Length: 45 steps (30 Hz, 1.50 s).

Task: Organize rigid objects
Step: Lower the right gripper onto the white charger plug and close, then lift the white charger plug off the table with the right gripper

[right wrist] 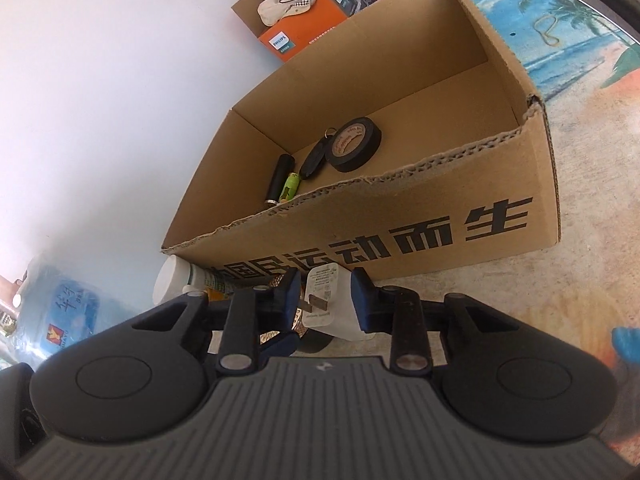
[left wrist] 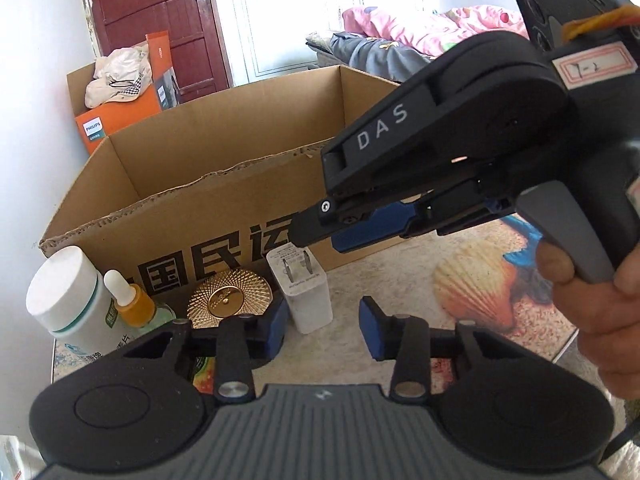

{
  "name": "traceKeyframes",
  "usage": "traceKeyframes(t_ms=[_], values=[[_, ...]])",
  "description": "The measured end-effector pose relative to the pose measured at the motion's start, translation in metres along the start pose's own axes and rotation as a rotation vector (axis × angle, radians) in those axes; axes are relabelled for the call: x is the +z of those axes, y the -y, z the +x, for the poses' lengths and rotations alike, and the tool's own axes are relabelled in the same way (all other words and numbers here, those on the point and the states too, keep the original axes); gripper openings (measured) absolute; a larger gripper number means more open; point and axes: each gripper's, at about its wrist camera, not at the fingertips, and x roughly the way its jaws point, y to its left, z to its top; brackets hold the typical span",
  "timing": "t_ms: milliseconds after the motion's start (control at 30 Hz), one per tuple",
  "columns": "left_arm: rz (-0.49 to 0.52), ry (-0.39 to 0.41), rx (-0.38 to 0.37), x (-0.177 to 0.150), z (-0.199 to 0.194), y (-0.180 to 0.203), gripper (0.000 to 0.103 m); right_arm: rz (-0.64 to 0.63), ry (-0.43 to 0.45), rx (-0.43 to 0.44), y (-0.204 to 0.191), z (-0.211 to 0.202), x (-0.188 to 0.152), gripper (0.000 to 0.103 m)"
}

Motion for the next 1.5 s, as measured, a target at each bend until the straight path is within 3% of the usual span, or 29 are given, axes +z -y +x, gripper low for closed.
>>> traceKeyframes(t_ms=[300, 567, 1000, 1500], values=[[-0.018, -0.016, 0.005, 0.003, 0.012, -0.005, 0.034, 0.034, -0.035, 0.000, 0.003, 0.026, 0.003, 0.020], [-0.037, -0.034, 0.010, 0.009, 0.018, -0.004, 0.034, 0.049, -0.040, -0.003, 0.006, 0.022, 0.002, 0.020], [0.022, -0.045, -0.111, 0.011, 0.009, 0.015, 0.031, 0.105, -0.013, -0.062, 0.017, -0.012, -0.015, 0.021], [0.042, -0.047, -0.066, 0.008, 0.018, 0.032, 0.033, 0.128, -0.013, -0.033, 0.030, -0.020, -0.017, 0.023]])
